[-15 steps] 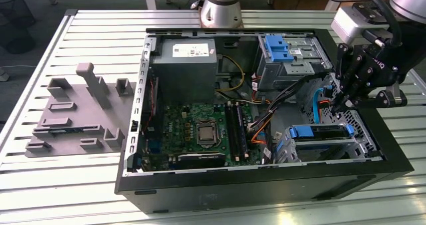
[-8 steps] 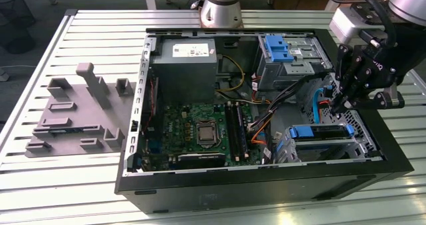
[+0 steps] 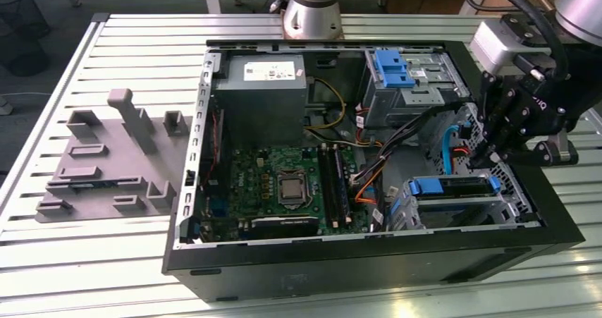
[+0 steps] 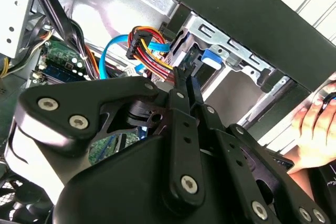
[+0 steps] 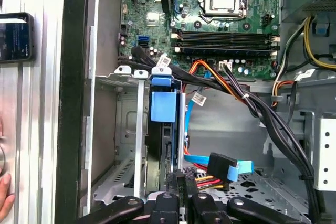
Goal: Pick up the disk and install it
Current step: 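Insert the first disk wire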
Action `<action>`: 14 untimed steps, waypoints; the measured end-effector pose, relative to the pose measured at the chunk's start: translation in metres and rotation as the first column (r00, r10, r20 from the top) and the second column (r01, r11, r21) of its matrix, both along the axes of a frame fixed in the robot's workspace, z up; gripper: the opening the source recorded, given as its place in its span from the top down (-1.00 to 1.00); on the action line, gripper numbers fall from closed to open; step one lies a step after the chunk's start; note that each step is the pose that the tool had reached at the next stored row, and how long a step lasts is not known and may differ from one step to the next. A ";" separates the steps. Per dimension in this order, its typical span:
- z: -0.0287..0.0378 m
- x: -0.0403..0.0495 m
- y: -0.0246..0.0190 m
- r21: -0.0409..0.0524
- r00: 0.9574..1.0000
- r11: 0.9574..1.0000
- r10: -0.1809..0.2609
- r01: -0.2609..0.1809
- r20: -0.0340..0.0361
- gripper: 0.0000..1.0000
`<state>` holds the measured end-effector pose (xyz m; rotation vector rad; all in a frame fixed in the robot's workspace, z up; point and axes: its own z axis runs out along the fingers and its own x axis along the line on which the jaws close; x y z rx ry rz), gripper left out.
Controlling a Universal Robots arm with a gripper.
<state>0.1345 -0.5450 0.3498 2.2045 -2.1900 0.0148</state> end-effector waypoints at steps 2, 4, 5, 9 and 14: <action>-0.0016 -0.0018 -0.0001 -0.001 1.000 1.000 -0.002 0.002 0.006 0.68; -0.0032 -0.0023 -0.0001 0.000 1.000 1.000 -0.005 0.005 0.011 0.68; -0.0037 -0.0024 -0.0001 0.000 1.000 1.000 -0.006 0.006 0.013 0.68; -0.0045 -0.0025 -0.0012 0.000 1.000 1.000 -0.009 0.009 0.014 0.68; -0.0063 -0.0038 -0.0030 0.000 1.000 1.000 -0.023 0.023 0.014 0.68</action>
